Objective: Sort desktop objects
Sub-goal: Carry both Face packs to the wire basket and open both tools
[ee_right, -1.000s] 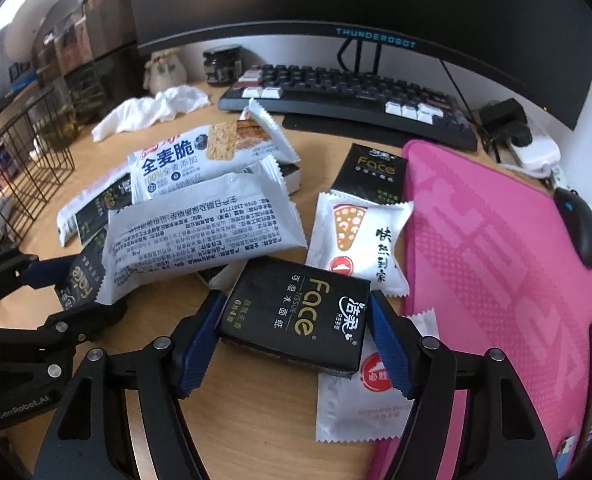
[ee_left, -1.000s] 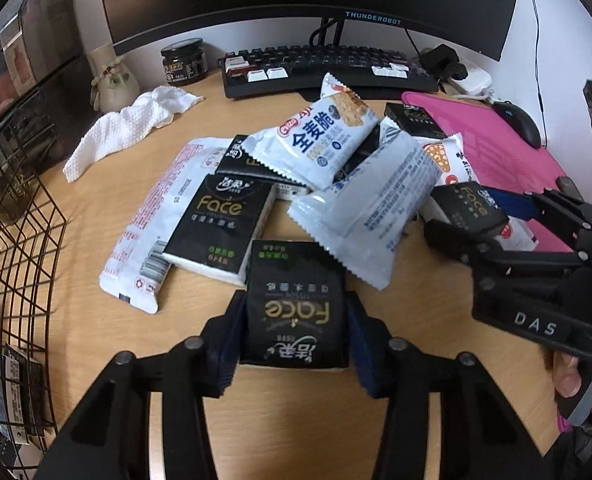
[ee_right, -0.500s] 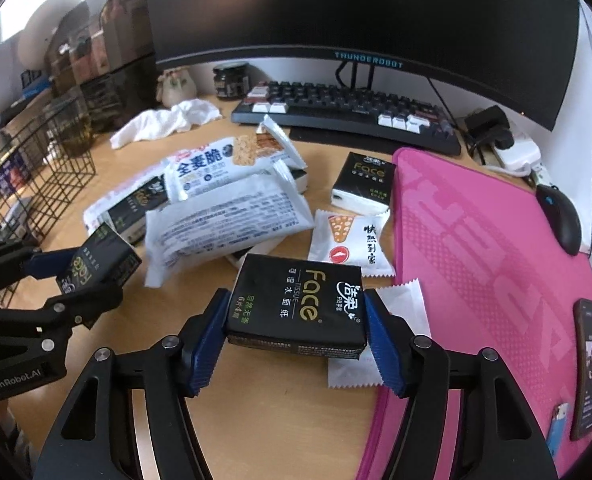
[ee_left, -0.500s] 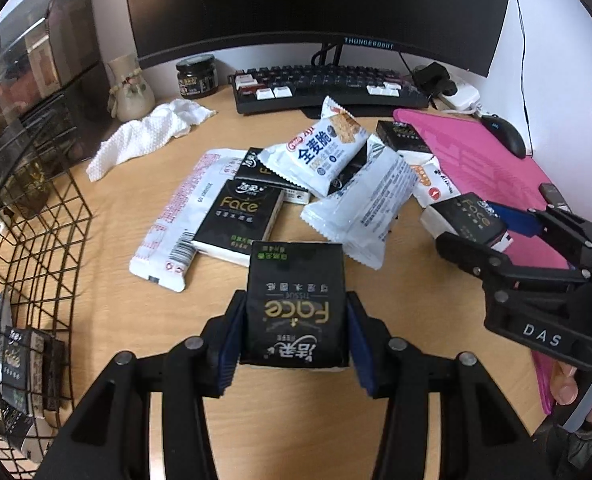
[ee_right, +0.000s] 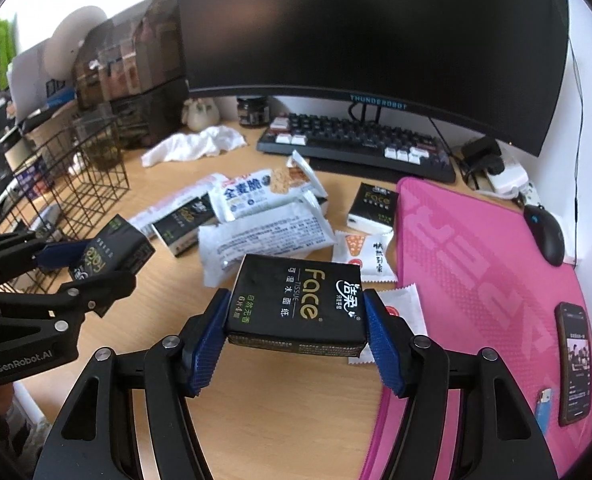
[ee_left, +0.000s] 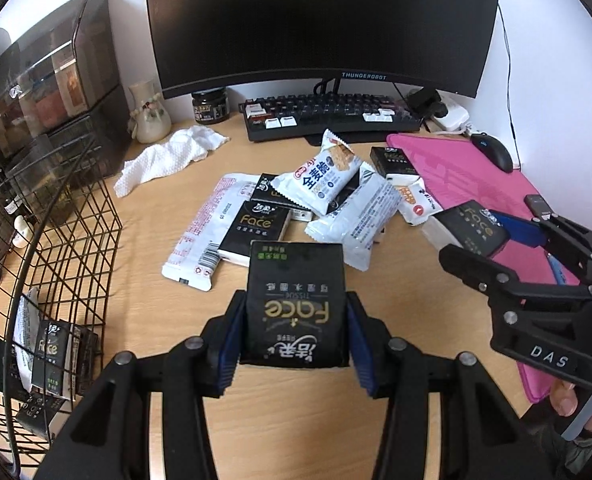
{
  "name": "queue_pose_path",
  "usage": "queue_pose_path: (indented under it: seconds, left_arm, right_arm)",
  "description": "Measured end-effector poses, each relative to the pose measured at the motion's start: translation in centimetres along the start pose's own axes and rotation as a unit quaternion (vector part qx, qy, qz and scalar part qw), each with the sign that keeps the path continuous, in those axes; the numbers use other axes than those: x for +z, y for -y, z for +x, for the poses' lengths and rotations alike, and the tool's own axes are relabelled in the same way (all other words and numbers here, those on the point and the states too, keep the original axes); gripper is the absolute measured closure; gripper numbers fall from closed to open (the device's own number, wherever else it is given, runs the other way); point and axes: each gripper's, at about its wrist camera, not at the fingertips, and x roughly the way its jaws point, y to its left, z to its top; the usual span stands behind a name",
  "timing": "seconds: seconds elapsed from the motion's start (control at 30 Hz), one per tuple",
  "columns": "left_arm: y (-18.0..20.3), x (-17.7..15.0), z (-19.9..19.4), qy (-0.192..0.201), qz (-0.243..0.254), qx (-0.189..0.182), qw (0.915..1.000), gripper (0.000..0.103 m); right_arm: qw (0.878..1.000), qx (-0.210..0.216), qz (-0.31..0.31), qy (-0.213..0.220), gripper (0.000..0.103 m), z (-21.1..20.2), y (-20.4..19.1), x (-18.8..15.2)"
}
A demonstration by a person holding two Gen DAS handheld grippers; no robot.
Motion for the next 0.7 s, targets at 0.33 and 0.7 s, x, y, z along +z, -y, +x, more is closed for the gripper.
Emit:
queue_pose_path:
  seconds: [0.33,0.7]
  left_arm:
    - [-1.1,0.0,-2.5,0.023,-0.011,0.009,0.9996,0.051]
    - [-11.5,0.5,-10.9,0.099,-0.091,0.082,0.9875,0.051]
  right_arm:
    - [1.000,0.017,-0.005,0.011,0.041,-0.8,-1.8,1.0]
    - [0.989,0.092,-0.092,0.069,0.041,-2.3,-13.8,7.2]
